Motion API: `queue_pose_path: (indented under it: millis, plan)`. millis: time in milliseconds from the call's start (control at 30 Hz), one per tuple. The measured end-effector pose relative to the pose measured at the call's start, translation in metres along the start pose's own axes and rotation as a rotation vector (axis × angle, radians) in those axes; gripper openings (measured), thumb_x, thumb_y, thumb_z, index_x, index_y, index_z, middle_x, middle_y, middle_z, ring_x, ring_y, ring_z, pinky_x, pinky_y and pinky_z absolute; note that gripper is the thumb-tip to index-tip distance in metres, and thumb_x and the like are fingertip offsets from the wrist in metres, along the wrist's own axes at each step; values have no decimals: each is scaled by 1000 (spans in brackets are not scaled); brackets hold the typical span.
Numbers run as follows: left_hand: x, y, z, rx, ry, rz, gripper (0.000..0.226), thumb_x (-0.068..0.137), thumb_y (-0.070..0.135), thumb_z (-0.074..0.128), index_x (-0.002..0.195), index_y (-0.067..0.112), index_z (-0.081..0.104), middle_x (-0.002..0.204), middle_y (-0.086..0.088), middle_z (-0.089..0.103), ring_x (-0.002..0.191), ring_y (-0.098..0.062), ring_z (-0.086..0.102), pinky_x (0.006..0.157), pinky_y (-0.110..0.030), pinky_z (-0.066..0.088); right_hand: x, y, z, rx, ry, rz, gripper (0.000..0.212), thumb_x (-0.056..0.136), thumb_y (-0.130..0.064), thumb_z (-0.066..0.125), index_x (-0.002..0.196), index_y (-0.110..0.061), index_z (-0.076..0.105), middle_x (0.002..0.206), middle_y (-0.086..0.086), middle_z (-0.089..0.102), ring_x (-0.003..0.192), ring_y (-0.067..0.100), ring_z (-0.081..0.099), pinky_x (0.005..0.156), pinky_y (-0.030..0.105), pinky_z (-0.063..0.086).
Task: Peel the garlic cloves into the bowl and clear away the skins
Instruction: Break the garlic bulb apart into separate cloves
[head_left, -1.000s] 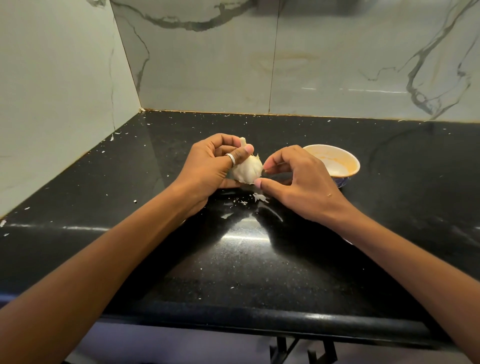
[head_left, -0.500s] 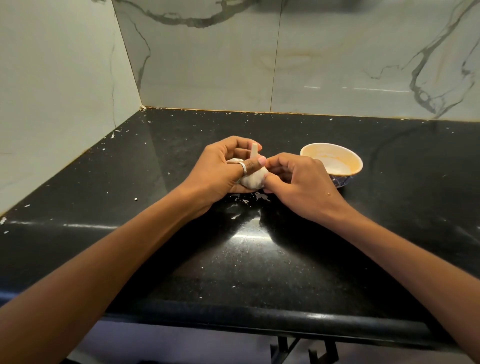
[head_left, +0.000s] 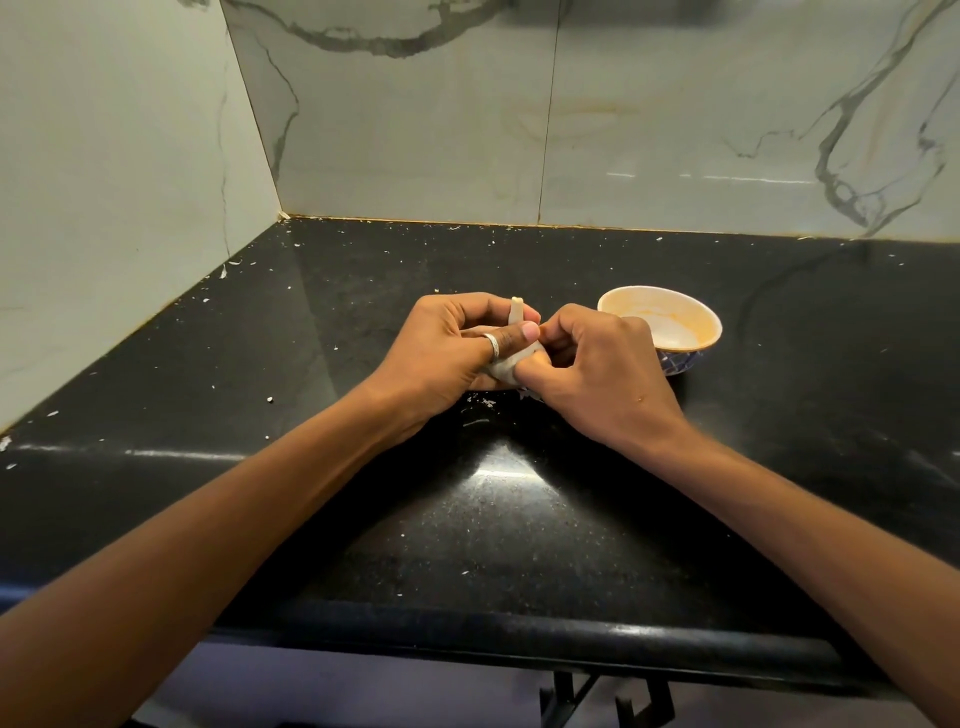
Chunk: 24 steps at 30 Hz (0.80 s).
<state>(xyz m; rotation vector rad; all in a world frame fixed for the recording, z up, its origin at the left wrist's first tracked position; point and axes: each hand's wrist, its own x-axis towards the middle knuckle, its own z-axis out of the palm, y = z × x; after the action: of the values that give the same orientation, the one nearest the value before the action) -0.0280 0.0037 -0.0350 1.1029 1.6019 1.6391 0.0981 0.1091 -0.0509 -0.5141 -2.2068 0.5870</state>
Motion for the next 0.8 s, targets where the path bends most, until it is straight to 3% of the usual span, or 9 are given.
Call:
queue_pose_path:
  millis: [333,433,633,800]
  plan:
    - [-1,-1,7,-69,42,-1,20,90,7,72,108,-1,71,87,-13,77,75,-20,74,68,-34,63,3,0,-3,0,19,91,14,85,-24,72,76,-14,75,62,-7,66,60,13,60,60,26,46]
    - [-2,-2,8,-87,39,1,17,91,5,71,107,0,71,87,-13,76,83,-30,76,74,-41,64,8,7,-7,42,34,153,17,85,-17,68,69,-15,71,61,-4,66,63,17,64,66,40,54]
    - [1,-1,5,-133,82,-14,19,93,3,67,111,-2,70,93,-15,76,83,-26,75,71,-35,63,6,3,-4,107,-41,138,18,94,-19,63,83,-18,78,72,-6,73,72,15,68,73,41,56]
    - [5,-2,1,-118,94,1,21,95,6,65,115,-1,69,106,-20,74,98,-32,73,83,-43,62,9,7,-3,198,-75,145,13,96,-20,67,94,-21,80,82,-9,77,81,13,73,80,44,60]
